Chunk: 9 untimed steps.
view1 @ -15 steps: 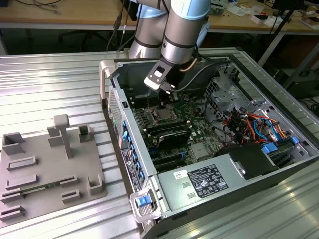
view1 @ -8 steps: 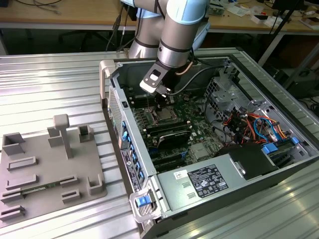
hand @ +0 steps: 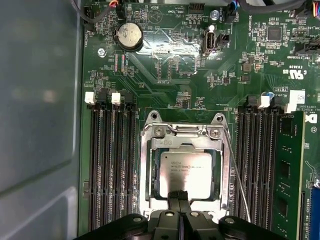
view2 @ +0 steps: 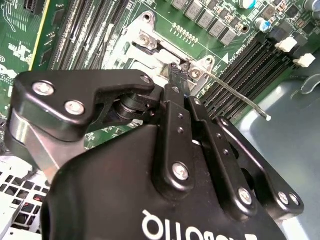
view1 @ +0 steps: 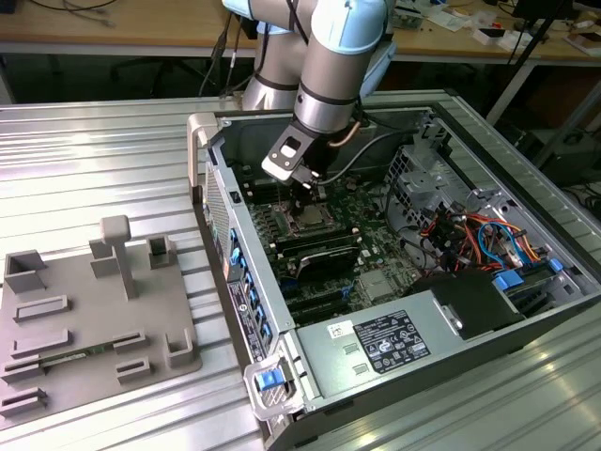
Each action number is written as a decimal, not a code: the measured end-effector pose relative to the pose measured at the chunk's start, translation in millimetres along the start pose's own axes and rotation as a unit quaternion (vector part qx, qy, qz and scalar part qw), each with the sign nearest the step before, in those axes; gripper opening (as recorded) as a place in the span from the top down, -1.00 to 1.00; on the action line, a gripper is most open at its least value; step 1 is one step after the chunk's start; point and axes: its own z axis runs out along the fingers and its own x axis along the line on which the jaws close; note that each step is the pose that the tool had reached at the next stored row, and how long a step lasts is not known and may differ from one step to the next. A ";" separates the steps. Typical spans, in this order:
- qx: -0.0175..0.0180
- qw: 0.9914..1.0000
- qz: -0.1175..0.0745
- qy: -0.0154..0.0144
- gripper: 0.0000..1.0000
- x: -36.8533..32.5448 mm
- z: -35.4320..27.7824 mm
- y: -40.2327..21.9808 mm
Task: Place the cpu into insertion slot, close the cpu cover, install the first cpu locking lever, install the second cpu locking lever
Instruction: 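Close the cpu cover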
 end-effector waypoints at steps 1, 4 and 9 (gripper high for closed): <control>0.000 1.000 0.000 0.000 0.79 0.0 0.6 0.0; 0.000 1.000 0.000 0.000 0.79 -0.1 0.4 -0.3; 0.000 1.000 0.000 0.000 0.79 -0.2 -5.0 -0.6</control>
